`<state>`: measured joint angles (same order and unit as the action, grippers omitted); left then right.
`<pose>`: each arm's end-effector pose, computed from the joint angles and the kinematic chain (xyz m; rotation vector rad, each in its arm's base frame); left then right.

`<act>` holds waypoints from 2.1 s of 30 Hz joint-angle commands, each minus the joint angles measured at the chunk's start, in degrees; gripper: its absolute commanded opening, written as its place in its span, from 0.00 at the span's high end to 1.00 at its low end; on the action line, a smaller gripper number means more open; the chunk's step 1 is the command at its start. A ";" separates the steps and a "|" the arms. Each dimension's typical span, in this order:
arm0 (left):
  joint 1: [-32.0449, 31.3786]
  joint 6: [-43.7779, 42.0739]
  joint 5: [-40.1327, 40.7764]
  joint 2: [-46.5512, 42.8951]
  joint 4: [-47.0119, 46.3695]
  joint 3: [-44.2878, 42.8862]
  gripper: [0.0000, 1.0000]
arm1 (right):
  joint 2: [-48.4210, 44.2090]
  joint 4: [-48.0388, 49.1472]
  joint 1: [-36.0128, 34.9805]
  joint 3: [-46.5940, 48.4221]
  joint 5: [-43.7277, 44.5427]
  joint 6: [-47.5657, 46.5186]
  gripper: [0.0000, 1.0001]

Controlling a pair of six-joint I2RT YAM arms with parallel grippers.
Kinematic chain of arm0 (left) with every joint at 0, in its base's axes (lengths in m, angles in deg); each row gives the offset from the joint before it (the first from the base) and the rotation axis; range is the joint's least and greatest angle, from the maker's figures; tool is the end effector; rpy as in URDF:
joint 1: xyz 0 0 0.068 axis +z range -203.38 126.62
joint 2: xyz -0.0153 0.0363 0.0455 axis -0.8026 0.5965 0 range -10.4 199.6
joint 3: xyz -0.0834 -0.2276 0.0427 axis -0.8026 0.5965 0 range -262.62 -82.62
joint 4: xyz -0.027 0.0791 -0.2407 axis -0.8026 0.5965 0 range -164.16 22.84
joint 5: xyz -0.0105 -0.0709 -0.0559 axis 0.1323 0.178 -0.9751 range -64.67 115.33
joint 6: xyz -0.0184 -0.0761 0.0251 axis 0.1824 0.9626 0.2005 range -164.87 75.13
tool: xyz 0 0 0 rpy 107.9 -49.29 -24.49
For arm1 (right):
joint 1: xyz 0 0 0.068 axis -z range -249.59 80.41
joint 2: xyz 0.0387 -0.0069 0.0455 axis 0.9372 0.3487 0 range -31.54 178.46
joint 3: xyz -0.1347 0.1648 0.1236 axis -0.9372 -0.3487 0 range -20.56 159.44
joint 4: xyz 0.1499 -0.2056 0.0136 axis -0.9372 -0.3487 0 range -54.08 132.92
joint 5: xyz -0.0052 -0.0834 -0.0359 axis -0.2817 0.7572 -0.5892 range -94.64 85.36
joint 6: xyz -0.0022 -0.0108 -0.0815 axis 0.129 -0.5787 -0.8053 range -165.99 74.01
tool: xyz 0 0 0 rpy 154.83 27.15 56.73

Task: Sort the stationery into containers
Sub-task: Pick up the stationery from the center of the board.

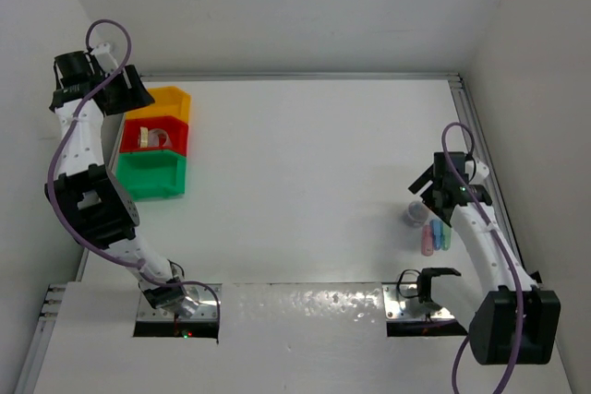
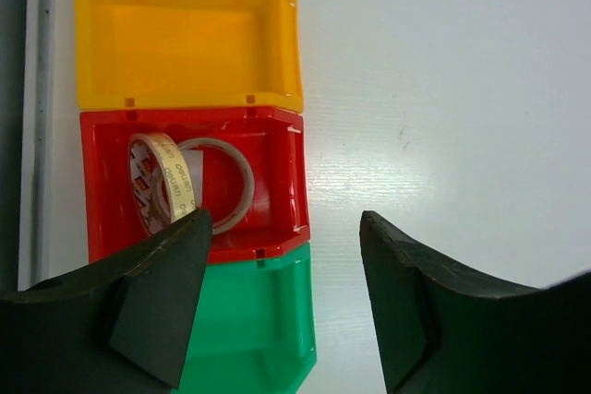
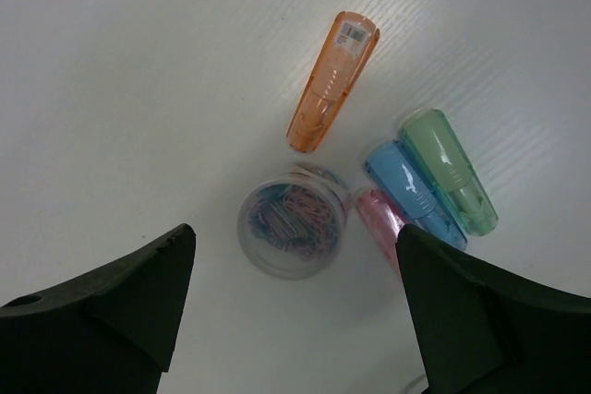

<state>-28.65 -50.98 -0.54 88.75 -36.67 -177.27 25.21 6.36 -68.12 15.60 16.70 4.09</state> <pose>0.3785 0.1400 0.2954 -0.1348 2.2223 -0.2280 0.2098 -0.0316 0.1655 1.1976 2.1644 -0.1243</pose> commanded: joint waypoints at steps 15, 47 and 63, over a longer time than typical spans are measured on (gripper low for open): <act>-0.39 -1.54 -0.76 -1.86 2.58 0.34 0.37 | 5.21 8.60 0.63 -6.97 -4.11 4.23 0.19; -13.47 -9.00 -7.08 0.24 8.64 -1.85 0.36 | 13.04 25.91 -27.30 -4.61 -3.13 -35.57 0.60; -39.39 -11.56 -24.92 6.84 9.45 2.72 0.20 | 24.80 43.73 -41.19 9.54 -15.09 -39.37 0.65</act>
<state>-64.91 -61.74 -19.49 95.40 -25.00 -175.35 48.89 41.49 -107.46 21.83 5.10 -35.91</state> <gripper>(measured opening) 0.788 0.600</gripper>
